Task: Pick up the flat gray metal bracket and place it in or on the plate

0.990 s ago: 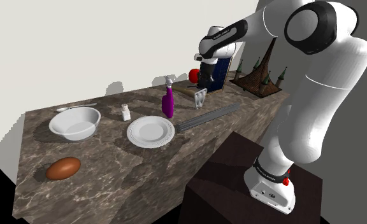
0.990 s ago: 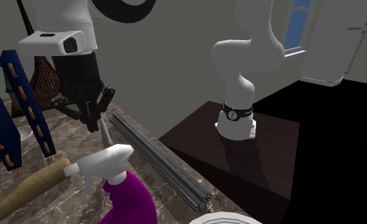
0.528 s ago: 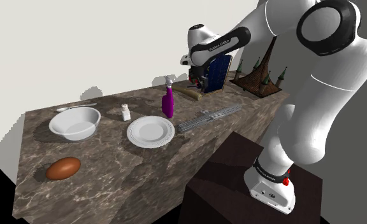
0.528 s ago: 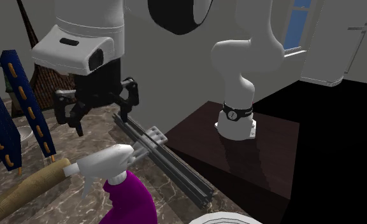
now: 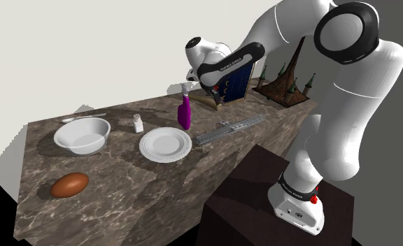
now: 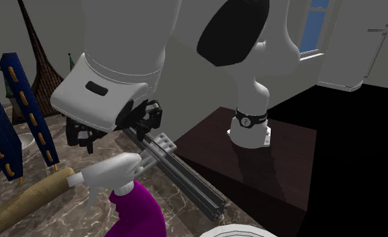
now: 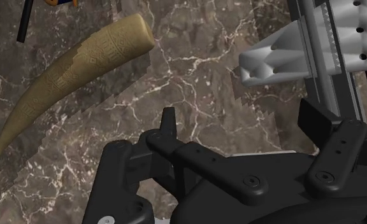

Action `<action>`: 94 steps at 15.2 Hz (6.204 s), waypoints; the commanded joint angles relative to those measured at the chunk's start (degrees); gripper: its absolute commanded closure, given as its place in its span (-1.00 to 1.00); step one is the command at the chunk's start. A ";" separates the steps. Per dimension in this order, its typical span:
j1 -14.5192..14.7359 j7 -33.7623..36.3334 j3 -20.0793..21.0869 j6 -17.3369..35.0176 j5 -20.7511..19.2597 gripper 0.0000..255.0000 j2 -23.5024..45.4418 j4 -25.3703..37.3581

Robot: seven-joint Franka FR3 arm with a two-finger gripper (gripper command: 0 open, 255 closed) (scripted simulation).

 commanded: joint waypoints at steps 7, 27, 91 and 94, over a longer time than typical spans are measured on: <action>-0.75 0.24 -0.63 2.87 -0.46 -1.00 1.26 -1.38; -7.85 18.46 -5.22 -3.77 23.93 -1.00 10.07 4.11; -0.36 51.33 1.24 -11.36 44.04 1.00 10.52 9.42; 1.04 53.96 2.96 -12.31 45.95 1.00 13.30 13.25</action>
